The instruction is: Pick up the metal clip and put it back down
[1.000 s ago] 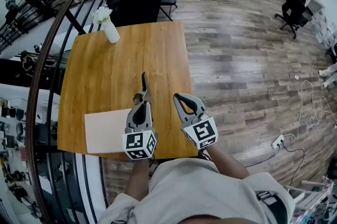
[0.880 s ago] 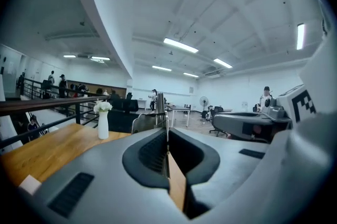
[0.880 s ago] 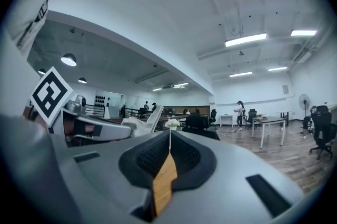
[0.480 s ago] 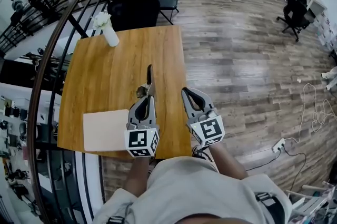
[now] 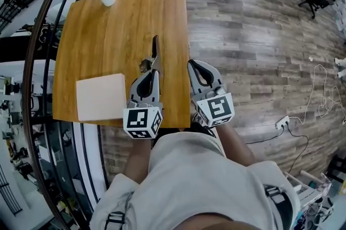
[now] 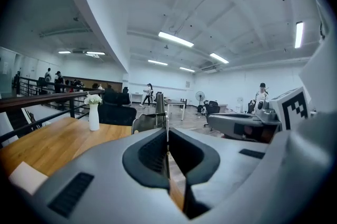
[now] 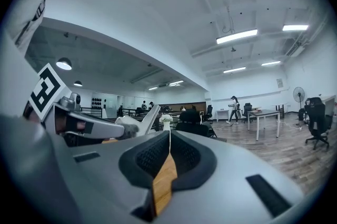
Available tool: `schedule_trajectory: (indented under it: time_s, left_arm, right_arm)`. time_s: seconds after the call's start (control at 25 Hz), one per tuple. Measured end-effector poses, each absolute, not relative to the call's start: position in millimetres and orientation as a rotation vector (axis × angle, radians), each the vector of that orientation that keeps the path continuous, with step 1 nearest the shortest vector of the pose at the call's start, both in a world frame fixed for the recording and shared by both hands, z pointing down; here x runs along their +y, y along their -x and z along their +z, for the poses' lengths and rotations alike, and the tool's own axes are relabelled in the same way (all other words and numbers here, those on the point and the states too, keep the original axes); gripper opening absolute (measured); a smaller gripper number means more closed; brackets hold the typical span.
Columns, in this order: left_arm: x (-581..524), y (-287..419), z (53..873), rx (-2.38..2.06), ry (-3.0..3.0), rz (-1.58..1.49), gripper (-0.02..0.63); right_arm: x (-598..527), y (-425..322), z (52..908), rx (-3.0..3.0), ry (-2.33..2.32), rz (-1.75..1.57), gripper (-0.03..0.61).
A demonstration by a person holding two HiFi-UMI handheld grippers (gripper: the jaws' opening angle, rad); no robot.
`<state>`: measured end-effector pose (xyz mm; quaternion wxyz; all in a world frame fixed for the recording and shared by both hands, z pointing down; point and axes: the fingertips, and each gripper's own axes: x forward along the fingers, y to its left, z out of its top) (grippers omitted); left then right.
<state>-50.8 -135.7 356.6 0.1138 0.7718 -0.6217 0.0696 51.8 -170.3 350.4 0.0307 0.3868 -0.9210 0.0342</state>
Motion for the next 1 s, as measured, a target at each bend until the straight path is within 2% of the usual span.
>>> schedule_trajectory:
  time_s: [0.52,1.0]
  left_arm:
    - [-97.6,47.5,426.4,-1.700,-2.134,0.275,0.026]
    - [-95.2,47.2,527.6,-1.487,-1.967,0.325,0.026]
  right_arm:
    - [-140.0,-48.3,420.5,-2.760,-1.108,0.271,0.026]
    - [-135.9,-43.2,498.7,-2.624,-1.049,0.442,0.026]
